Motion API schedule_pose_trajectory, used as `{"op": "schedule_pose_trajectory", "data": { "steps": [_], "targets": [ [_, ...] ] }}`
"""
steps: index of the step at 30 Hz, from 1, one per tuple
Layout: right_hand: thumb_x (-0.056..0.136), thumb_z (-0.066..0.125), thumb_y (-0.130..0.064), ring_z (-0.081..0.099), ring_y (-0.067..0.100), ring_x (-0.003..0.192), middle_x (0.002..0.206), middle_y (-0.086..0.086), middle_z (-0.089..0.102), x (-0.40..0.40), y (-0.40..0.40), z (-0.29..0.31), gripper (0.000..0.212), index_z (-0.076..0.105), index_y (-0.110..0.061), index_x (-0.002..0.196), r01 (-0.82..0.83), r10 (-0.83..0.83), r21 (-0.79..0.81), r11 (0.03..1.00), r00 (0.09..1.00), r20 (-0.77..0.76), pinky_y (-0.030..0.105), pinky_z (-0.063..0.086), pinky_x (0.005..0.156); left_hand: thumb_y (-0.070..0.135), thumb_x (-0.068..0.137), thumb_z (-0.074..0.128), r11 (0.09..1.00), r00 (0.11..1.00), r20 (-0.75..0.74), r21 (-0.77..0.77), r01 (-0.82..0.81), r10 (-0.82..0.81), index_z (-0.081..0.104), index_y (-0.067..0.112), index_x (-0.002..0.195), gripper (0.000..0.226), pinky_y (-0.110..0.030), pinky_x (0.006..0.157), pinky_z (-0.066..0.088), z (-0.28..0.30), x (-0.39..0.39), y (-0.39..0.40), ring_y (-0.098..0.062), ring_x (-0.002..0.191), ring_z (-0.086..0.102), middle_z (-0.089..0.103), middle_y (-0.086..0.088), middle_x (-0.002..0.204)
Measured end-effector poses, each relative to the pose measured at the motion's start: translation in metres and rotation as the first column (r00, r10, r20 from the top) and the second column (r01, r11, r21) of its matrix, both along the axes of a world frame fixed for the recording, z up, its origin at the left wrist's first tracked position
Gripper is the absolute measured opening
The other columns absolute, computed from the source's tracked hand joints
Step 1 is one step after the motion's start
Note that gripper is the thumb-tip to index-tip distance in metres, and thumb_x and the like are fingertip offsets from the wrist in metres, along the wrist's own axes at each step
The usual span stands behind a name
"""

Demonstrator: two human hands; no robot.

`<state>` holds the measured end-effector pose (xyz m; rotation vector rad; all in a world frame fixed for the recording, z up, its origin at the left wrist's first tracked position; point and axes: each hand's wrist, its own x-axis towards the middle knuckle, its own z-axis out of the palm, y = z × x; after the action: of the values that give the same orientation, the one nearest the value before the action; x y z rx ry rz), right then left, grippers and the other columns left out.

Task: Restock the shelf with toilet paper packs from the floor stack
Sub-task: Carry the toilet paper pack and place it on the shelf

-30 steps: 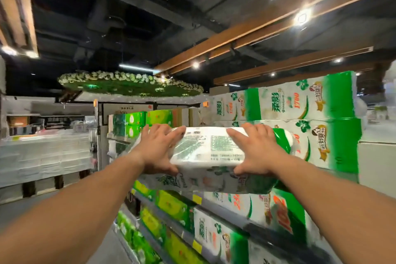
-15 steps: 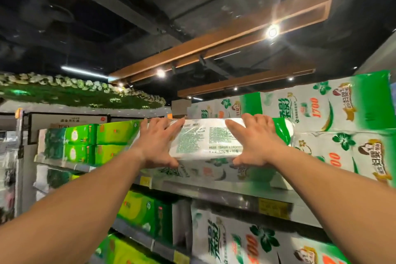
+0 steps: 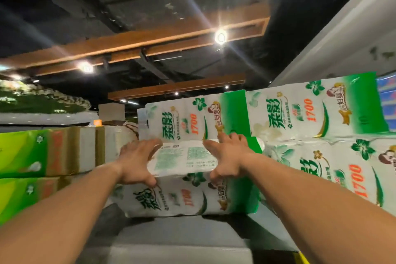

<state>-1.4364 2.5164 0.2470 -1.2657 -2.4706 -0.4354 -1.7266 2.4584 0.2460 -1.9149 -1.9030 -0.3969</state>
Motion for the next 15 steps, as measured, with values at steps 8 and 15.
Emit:
{"op": "schedule_pose_trajectory", "data": {
  "steps": [8,15],
  "targets": [
    [0.085,0.059,-0.053,0.033,0.038,0.141,0.152,0.016,0.039,-0.037,0.033,0.007,0.066,0.049,-0.027,0.144,0.224,-0.227,0.051,0.973,0.972,0.056,0.061,0.013,0.12,0.068,0.062,0.068,0.974,0.994,-0.079,-0.219,0.05,-0.069,0.036,0.046,0.151,0.097,-0.051,0.116,0.028,0.025,-0.023,0.087,-0.025,0.146,0.024,0.022,0.004,0.164],
    [0.073,0.048,-0.09,0.045,0.034,0.126,0.132,0.01,0.05,-0.037,0.046,-0.031,0.093,0.041,-0.024,0.139,0.258,-0.253,0.158,0.953,0.966,-0.051,0.056,0.029,0.11,0.095,0.025,0.067,0.967,0.993,0.023,-0.228,0.118,-0.116,0.038,0.035,0.151,0.142,-0.041,0.109,0.042,0.015,-0.016,0.104,-0.018,0.13,0.042,0.045,0.009,0.141]
  ]
}}
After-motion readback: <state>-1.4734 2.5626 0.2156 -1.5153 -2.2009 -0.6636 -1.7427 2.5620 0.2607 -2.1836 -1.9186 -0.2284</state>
